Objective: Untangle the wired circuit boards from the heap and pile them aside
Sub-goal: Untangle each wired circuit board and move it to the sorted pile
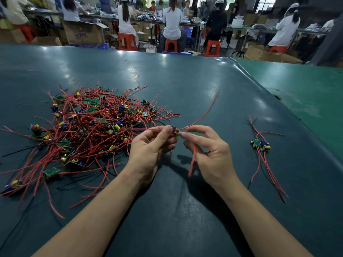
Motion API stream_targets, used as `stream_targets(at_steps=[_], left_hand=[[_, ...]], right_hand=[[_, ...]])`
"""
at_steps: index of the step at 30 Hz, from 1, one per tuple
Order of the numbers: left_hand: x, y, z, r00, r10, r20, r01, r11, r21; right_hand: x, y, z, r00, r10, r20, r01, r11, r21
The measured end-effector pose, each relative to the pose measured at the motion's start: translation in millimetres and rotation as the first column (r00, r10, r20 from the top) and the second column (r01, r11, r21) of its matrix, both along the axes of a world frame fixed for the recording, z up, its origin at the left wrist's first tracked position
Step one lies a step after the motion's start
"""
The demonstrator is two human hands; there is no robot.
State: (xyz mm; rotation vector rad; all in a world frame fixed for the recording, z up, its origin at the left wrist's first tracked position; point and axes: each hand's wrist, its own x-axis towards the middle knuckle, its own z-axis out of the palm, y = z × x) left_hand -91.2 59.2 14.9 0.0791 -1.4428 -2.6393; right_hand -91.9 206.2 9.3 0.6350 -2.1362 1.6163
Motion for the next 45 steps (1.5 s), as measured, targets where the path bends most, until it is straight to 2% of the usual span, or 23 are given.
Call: stream_targets(at_steps=[3,5,7,10,13,16,20,24,26,30,33,36,38,39,41,43,45], left_hand=[[-0.5,-0.6,0.7,0.999,-0.030,0.027,0.031,0.999,-0.009],[0.4,0.7,1.4,0.996,-0.086,0.037,0.086,0.996,0.002],[2.8,3.7,0.5,0.985,-0.171,0.024,0.172,0.984,-0.041],[6.4,5.6,-1.0,0.969,-0.243,0.034,0.245,0.961,-0.125],[5.8,4.7,-1.3,0.973,-0.225,0.046,0.230,0.956,-0.184],[6.3,3.8,-1.4,0.962,-0.273,0.021,0.269,0.929,-0.256],[8.4,1.7,-1.5,0.930,-0.367,0.007,0.362,0.914,-0.183],[8.9,-1.9,1.1,0.881,-0.470,0.053,0.472,0.867,-0.161],[8.8,-2.2,4.0,0.883,-0.463,0.078,0.469,0.874,-0.128],[6.7,-0.7,6.2,0.935,-0.343,0.092,0.342,0.939,0.025],[6.4,-0.7,7.7,0.950,-0.296,0.097,0.284,0.952,0.116],[5.1,-4.2,10.5,0.957,-0.281,0.077,0.260,0.942,0.211],[2.6,-7.3,10.2,0.969,-0.230,0.091,0.203,0.949,0.243],[1.3,-8.5,9.5,0.973,-0.211,0.095,0.182,0.951,0.249],[0.0,-8.7,7.8,0.975,-0.191,0.111,0.165,0.963,0.212],[0.9,-6.3,7.3,0.973,-0.186,0.136,0.173,0.980,0.102],[2.9,-3.0,7.1,0.964,-0.231,0.132,0.233,0.973,0.004]], right_hand=[[4.3,2.4,3.7,0.986,0.135,0.098,-0.127,0.988,-0.085],[3.4,3.9,5.4,0.969,0.128,0.209,-0.082,0.972,-0.218],[2.2,4.0,7.7,0.913,0.187,0.363,-0.065,0.944,-0.324],[3.5,2.4,9.3,0.816,0.296,0.496,-0.153,0.939,-0.307],[4.6,1.9,12.0,0.780,0.364,0.510,-0.175,0.908,-0.381],[3.0,1.5,11.8,0.760,0.375,0.531,-0.101,0.875,-0.473],[0.6,3.5,11.9,0.823,0.269,0.501,-0.028,0.899,-0.438],[2.8,4.6,11.7,0.838,0.292,0.461,-0.049,0.882,-0.470],[3.4,2.1,11.8,0.851,0.277,0.447,-0.027,0.872,-0.489],[1.8,1.4,10.1,0.952,0.058,0.300,0.055,0.934,-0.354],[1.2,2.3,5.4,0.998,-0.048,0.046,0.055,0.983,-0.175],[1.6,0.6,-1.8,0.981,-0.015,-0.194,0.046,0.986,0.159],[1.8,0.8,-2.8,0.971,0.060,-0.229,0.005,0.962,0.274],[1.6,2.3,-1.3,0.974,0.083,-0.209,-0.023,0.961,0.275],[0.9,6.0,2.0,0.993,0.077,-0.084,-0.063,0.984,0.167],[-0.5,8.0,4.7,0.993,-0.005,0.119,0.003,1.000,0.017],[-0.7,7.8,5.8,0.946,0.019,0.325,0.005,0.997,-0.073]])
